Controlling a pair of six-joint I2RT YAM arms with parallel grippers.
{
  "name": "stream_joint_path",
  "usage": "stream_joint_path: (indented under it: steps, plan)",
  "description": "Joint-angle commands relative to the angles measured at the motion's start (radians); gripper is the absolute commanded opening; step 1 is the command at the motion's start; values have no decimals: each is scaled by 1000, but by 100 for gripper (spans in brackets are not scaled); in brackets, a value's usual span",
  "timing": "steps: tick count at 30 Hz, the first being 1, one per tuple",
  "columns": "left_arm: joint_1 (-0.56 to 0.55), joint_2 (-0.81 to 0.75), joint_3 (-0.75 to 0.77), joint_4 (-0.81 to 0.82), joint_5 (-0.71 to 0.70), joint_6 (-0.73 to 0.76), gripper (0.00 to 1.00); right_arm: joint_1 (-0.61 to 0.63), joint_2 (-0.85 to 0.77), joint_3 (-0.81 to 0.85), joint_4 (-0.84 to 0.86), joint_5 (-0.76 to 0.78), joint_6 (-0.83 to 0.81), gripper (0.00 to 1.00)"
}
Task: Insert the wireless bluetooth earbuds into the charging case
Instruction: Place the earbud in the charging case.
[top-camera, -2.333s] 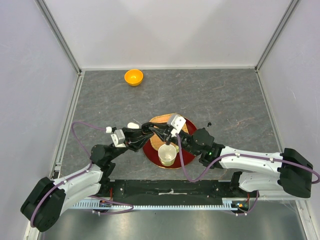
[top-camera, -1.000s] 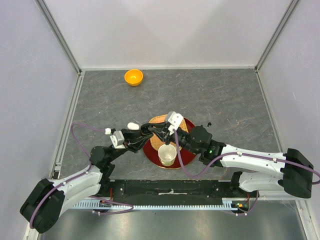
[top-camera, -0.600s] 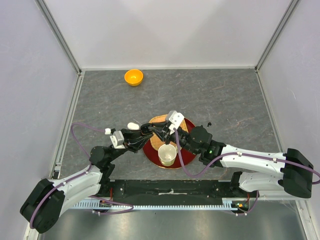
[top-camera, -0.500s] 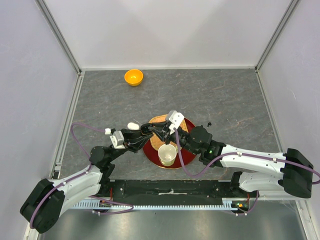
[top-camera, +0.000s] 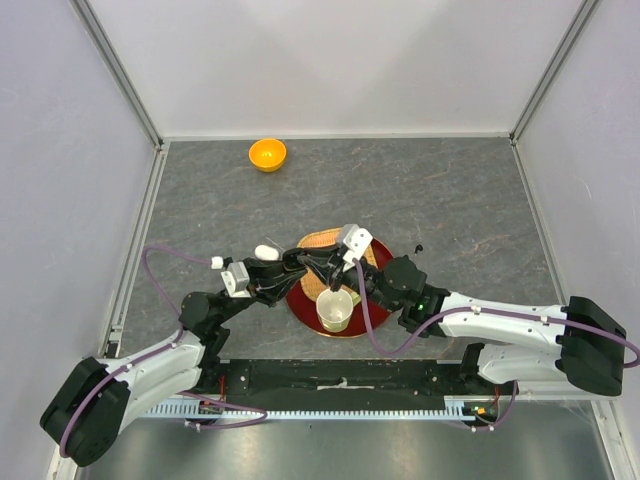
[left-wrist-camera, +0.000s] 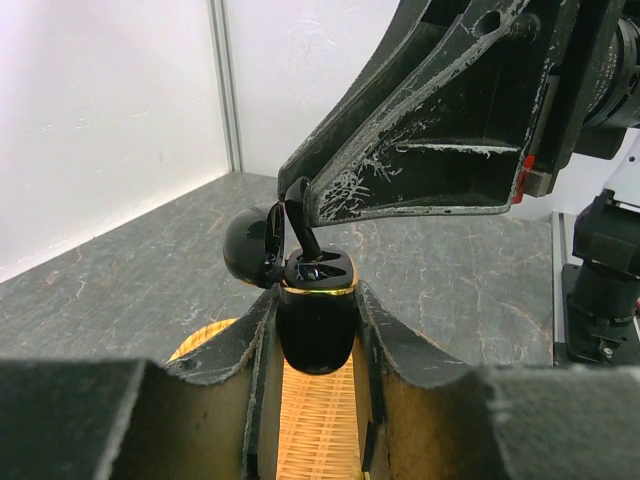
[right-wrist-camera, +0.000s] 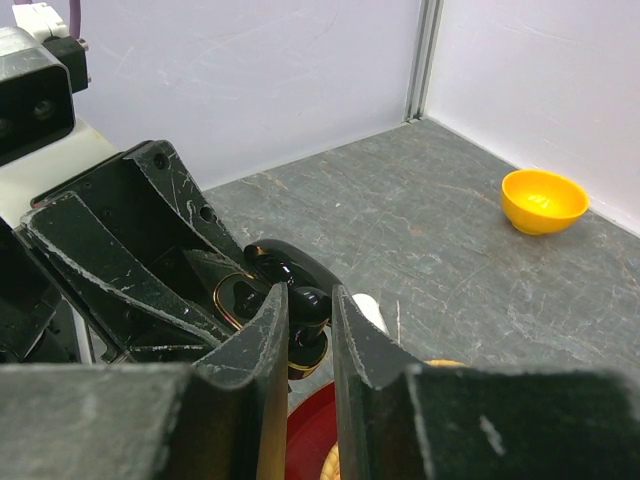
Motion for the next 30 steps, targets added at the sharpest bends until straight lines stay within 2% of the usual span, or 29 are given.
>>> stream_joint_path:
  steps: [1, 10, 18, 24, 30]
  plan:
    - [0, 2, 36, 383, -10, -12, 2, -2, -2, -50, -6, -5, 15, 0]
    - [-1, 12, 41, 381, -8, -12, 2, -4, -46, -84, 19, -12, 15, 0]
    - [0, 15, 48, 383, 11, -9, 2, -4, -40, -84, 76, -15, 15, 0]
    - [-1, 9, 56, 383, 30, -15, 2, -4, -19, -47, 31, -21, 1, 0]
    - [-1, 2, 61, 383, 42, -21, 2, -4, -14, -61, 69, 23, -7, 0]
